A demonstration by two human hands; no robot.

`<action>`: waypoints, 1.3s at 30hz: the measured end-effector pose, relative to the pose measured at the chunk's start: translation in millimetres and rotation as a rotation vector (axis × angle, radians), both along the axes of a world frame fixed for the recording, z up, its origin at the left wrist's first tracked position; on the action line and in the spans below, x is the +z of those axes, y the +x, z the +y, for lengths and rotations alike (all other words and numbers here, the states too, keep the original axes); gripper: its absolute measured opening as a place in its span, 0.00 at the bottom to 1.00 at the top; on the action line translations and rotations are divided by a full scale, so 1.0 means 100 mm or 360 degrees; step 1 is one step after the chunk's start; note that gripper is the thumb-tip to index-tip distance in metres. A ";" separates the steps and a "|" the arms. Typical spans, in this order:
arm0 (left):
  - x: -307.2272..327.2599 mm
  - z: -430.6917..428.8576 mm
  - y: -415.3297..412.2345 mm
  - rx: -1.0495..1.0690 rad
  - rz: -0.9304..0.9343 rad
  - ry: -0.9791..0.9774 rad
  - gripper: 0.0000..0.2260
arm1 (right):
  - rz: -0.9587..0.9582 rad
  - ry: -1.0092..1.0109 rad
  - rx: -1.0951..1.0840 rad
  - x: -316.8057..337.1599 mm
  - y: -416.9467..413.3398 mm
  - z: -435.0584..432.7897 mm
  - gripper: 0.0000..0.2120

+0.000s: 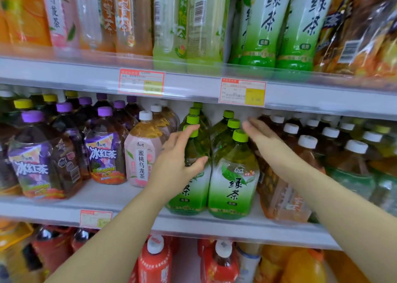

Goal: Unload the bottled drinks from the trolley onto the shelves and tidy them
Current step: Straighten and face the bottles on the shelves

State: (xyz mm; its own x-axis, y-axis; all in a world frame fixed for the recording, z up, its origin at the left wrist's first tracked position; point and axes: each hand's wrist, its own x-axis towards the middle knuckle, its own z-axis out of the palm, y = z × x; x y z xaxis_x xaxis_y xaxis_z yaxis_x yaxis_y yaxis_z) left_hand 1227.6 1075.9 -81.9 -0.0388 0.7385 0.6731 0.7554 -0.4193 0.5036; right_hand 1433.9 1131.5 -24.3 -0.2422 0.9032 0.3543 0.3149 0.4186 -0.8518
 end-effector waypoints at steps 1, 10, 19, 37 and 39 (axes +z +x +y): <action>0.01 -0.01 0.00 0.0003 0.0008 -0.0013 0.29 | -0.0141 0.0110 0.0063 -0.10 0.00 -0.18 0.30; 0.04 -0.04 0.01 -0.0076 0.0006 -0.0074 0.31 | -0.0465 0.0387 -0.0095 -0.64 0.01 -0.42 0.49; 0.01 -0.02 -0.01 -0.0105 -0.0039 -0.0077 0.32 | -0.0309 0.0327 -0.0146 -0.67 -0.08 -0.44 0.47; -1.55 -0.77 -0.09 0.0342 0.0122 0.0054 0.14 | -0.0408 0.0827 -0.0258 -2.18 -0.49 -1.10 0.08; -1.76 -0.90 -0.14 0.0318 0.0055 -0.0211 0.13 | -0.0509 0.0506 -0.0148 -2.40 -0.54 -1.16 0.07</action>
State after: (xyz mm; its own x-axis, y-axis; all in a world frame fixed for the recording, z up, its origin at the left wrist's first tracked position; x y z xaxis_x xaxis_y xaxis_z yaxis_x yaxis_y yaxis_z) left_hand 1213.2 985.7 -257.8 -0.1717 0.8006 0.5740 0.8346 -0.1914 0.5166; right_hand 1380.0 1015.5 -264.6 -0.3075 0.7850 0.5379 0.5896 0.6008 -0.5398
